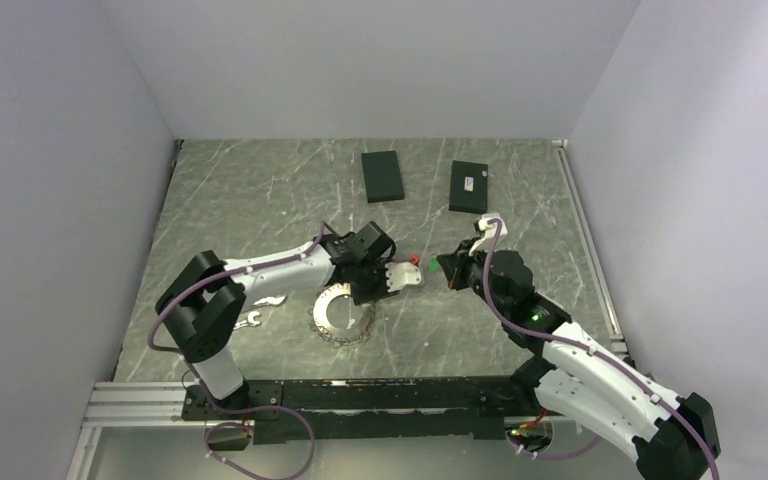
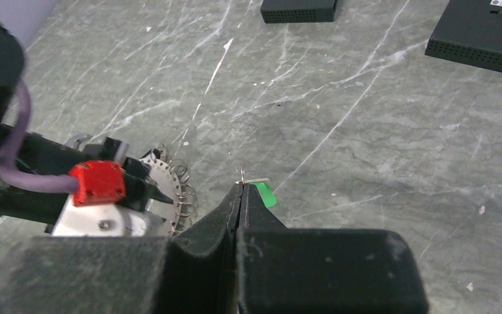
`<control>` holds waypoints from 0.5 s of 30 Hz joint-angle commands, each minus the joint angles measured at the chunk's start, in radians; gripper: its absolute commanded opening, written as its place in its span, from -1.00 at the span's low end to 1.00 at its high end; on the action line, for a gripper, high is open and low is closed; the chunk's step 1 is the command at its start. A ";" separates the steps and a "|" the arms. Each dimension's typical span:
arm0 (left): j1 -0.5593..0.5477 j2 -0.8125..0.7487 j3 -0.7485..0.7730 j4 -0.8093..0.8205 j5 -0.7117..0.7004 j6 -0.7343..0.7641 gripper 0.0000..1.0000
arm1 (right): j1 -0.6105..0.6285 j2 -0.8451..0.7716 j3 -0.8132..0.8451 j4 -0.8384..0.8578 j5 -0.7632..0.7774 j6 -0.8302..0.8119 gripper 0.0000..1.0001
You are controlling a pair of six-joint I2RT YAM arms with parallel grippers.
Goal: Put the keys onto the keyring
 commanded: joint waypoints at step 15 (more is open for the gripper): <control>0.056 0.140 0.025 0.026 0.154 0.152 -0.43 | 0.004 -0.043 -0.022 0.010 0.075 -0.007 -1.00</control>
